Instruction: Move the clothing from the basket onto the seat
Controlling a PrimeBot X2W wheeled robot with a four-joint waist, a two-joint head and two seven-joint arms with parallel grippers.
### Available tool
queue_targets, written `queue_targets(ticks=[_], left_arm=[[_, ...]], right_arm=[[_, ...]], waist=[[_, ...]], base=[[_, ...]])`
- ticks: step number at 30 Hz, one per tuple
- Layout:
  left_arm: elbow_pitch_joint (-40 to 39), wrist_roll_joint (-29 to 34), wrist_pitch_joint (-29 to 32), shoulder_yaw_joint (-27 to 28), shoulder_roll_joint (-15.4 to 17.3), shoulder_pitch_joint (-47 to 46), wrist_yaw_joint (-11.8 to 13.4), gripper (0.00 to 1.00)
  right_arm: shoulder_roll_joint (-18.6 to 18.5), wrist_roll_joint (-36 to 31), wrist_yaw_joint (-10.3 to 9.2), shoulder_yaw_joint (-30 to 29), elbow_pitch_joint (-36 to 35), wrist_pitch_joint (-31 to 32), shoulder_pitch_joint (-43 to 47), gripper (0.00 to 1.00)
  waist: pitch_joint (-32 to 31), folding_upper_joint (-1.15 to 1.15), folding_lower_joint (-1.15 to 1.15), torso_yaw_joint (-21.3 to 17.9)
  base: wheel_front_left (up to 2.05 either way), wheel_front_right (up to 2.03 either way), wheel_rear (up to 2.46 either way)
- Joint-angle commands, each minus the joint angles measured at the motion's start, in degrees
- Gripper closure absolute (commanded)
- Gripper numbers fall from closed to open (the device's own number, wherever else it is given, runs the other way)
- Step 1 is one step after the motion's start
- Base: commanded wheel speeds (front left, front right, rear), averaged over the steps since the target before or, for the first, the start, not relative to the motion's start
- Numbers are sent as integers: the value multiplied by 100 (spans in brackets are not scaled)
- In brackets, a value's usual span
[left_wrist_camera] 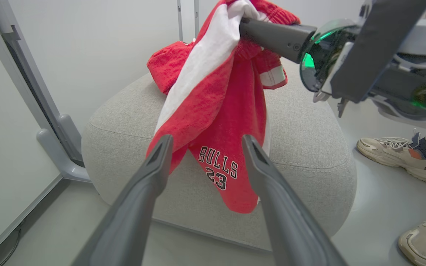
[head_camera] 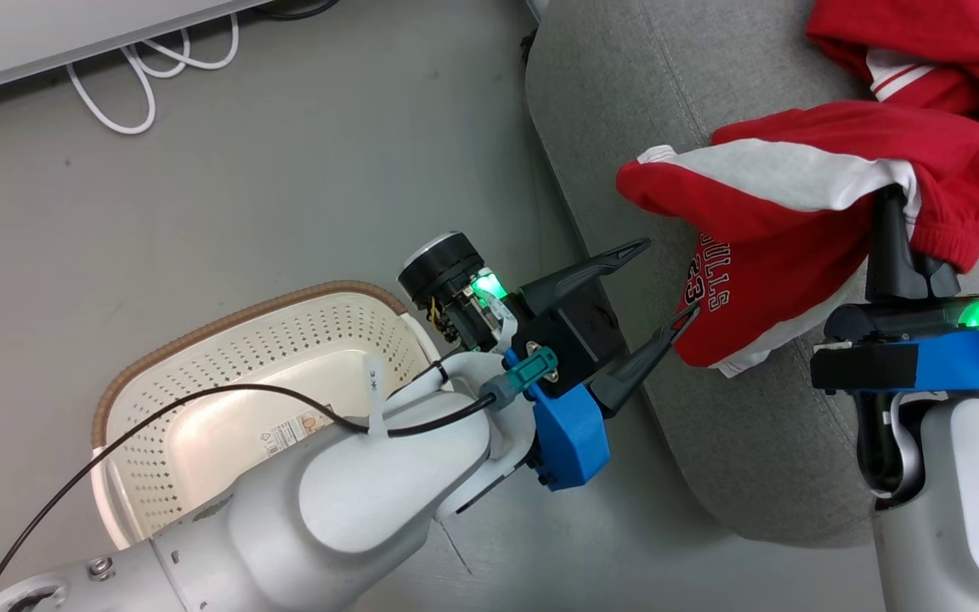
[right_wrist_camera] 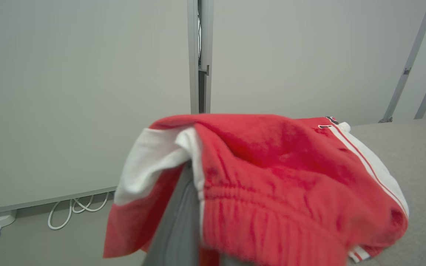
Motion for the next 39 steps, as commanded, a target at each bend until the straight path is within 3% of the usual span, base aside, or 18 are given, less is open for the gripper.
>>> queue_targets(ticks=[1,14,19,26,34,39], left_arm=[[22,31,14,-7,13,-67,-29,0],[119,18,-64,-43,-29,-110,-50,0],[105,53,-68,-27,-44,-203,-13,0],[17,152,-14,-5,47,-442,20,0],[-128,323,132,16,156,-878,52,0],[-230,467,254,19,276,-1165,67,0]], right_arm=[[37,14,-2,-22,-28,1,51,100],[124,-3,-2,-126,-26,1,14,100],[-7,18,-2,-297,-146,0,-287,100],[-693,-19,-2,-626,-583,1,-1376,100],[-2146,90,-3,-1258,-744,1,-2758,100],[-2971,337,-3,-2068,-161,2,-3343,100]], waist=[[70,0,-1,-70],[190,0,-1,-96],[310,0,-1,-49],[819,0,-1,20],[1645,0,-1,74],[2110,0,-1,12]], base=[[0,0,0],[0,0,0],[0,0,0],[0,0,0],[0,0,0],[0,0,0]])
